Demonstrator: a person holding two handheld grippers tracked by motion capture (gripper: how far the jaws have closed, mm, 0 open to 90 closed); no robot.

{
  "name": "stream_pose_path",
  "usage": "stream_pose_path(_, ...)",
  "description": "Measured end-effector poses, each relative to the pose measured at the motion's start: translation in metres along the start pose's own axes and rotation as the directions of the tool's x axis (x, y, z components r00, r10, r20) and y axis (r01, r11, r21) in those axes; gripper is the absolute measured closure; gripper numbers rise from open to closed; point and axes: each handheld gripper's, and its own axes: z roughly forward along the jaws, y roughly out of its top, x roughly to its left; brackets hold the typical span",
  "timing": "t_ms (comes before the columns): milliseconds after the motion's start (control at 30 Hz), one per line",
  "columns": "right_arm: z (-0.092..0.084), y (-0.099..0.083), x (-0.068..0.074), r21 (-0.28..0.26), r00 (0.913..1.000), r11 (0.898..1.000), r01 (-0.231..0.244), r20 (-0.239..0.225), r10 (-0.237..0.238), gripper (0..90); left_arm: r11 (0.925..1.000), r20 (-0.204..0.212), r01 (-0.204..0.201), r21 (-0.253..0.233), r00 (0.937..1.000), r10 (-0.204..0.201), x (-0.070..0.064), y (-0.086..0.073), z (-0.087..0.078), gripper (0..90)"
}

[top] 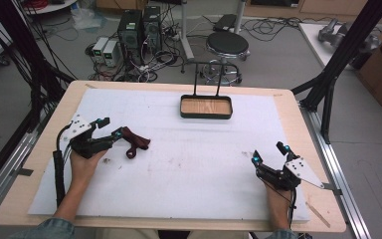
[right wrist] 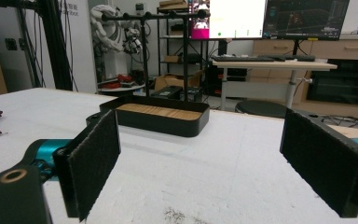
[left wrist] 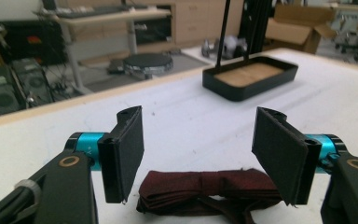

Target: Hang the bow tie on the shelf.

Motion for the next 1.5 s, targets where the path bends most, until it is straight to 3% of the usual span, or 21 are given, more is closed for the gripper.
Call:
stream_pose_path(67,0.0,0.0,0.0,0.0,1.0,1.0,-0.001,0.0,0.001,11.4,0.9997,0.003,0.008,0.023,1.0,-0.008,0.002,-0.001,0.004,34.1)
stream_pose_path(167,0.0,0.0,0.0,0.002,1.0,1.0,-0.005,-0.002,0.005,11.4,0.9938,0.016,0.029,0.107,0.9994,-0.031,0.013,-0.005,0.014,35.5)
stream_pose_path(200,0.0,0.0,0.0,0.001,1.0,1.0,-0.003,-0.002,0.003,11.4,0.9938,0.016,0.029,0.107,0.9994,-0.031,0.013,-0.005,0.014,35.5)
stream_pose_path(233,0.0,0.0,0.0,0.002,1.0,1.0,-0.004,-0.002,0.004,11.4,0.9887,0.038,0.029,0.147,0.9987,-0.035,0.018,-0.006,0.018,35.5)
stream_pose_path(467,0.0,0.0,0.0,0.001,1.0,1.0,-0.004,-0.002,0.004,11.4,0.984,0.074,-0.023,0.177,0.9972,0.01,0.026,-0.007,0.025,38.1)
stream_pose_path(533,0.0,0.0,0.0,0.003,1.0,1.0,-0.007,-0.003,0.007,11.4,0.9776,0.059,-0.051,0.204,0.9974,0.04,0.028,-0.008,0.028,38.0)
stream_pose_path(633,0.0,0.0,0.0,0.004,1.0,1.0,-0.004,-0.005,0.004,11.4,0.9709,0.093,-0.058,0.232,0.995,0.038,0.031,-0.011,0.034,37.8)
stream_pose_path(667,0.0,0.0,0.0,0.006,1.0,1.0,-0.005,-0.005,0.005,11.4,0.9614,0.112,-0.089,0.26,0.9918,0.062,0.031,-0.012,0.037,37.8)
stream_pose_path(867,0.0,0.0,0.0,0.005,1.0,1.0,-0.007,-0.007,0.007,11.4,0.9498,0.13,-0.128,0.285,0.9871,0.094,0.031,-0.014,0.04,40.5)
stream_pose_path(967,0.0,0.0,0.0,0.006,1.0,1.0,-0.006,-0.008,0.006,11.4,0.9329,0.109,-0.176,0.314,0.9828,0.149,0.027,-0.015,0.043,42.1)
stream_pose_path(1167,0.0,0.0,0.0,0.006,0.9999,1.0,-0.006,-0.008,0.006,11.4,0.9105,0.121,-0.236,0.34,0.971,0.206,0.022,-0.016,0.044,53.8)
stream_pose_path(1267,0.0,0.0,0.0,0.008,0.9999,1.0,-0.009,-0.006,0.009,11.4,0.9069,0.131,-0.246,0.342,0.9682,0.213,0.02,-0.016,0.045,63.8)
stream_pose_path(1300,0.0,0.0,0.0,0.009,0.9999,1.0,-0.01,-0.005,0.01,11.4,0.9019,0.144,-0.261,0.344,0.9639,0.224,0.019,-0.016,0.045,66.9)
stream_pose_path(1400,0.0,0.0,0.0,0.009,0.9999,1.0,-0.011,-0.003,0.011,11.4,0.8968,0.165,-0.278,0.344,0.9583,0.234,0.018,-0.016,0.045,76.1)
stream_pose_path(1500,0.0,0.0,0.0,0.009,1.0,1.0,-0.009,-0.004,0.009,11.4,0.8961,0.188,-0.288,0.338,0.9536,0.235,0.016,-0.016,0.045,85.0)
